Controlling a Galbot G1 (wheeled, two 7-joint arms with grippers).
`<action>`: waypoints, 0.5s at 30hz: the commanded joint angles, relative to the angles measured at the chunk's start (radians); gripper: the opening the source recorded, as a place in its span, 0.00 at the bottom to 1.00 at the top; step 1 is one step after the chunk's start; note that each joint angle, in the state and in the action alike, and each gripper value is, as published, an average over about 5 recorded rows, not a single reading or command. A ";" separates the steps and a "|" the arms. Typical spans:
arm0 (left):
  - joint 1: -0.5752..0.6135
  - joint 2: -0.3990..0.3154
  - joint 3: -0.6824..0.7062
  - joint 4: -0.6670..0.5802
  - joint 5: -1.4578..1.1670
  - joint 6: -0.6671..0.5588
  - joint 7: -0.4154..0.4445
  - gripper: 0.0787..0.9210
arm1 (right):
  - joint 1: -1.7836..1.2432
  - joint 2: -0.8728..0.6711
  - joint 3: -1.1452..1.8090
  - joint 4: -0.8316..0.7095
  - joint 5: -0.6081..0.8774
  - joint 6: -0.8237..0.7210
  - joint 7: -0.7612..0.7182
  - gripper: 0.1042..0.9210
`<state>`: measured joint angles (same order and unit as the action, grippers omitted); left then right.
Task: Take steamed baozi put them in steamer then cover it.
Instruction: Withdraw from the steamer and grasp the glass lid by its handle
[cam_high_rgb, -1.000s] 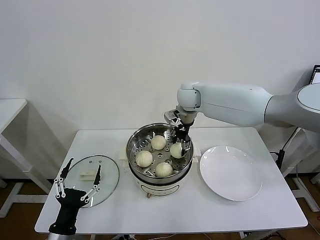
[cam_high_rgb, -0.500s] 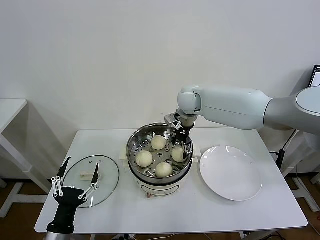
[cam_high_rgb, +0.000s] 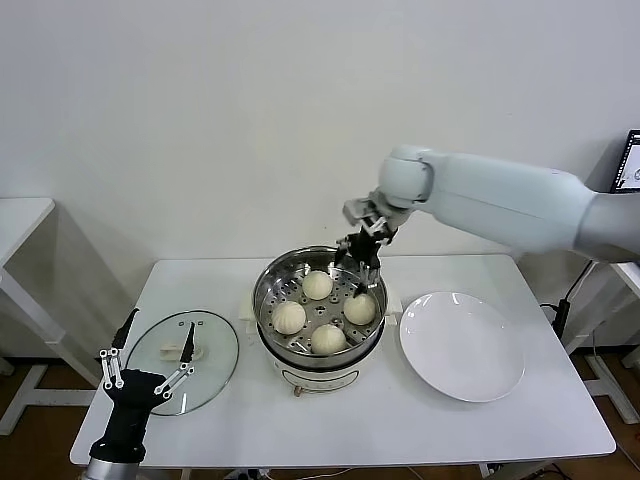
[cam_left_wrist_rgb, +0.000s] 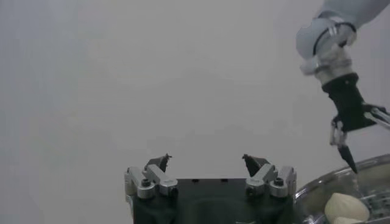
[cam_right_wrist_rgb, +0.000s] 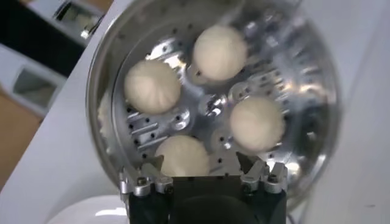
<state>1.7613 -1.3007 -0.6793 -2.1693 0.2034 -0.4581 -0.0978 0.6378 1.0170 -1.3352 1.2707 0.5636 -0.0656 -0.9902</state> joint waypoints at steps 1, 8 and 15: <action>-0.027 0.007 0.003 0.010 0.185 0.069 -0.096 0.88 | -0.252 -0.303 0.311 0.132 0.130 0.336 0.891 0.88; -0.043 0.005 0.011 0.029 0.362 0.226 -0.213 0.88 | -0.736 -0.374 0.813 0.229 0.176 0.415 1.195 0.88; -0.047 0.024 -0.003 0.087 0.490 0.247 -0.215 0.88 | -1.228 -0.351 1.266 0.248 0.100 0.388 1.215 0.88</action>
<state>1.7256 -1.2897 -0.6715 -2.1354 0.4738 -0.3070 -0.2450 0.0755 0.7414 -0.7214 1.4357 0.6769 0.2290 -0.1194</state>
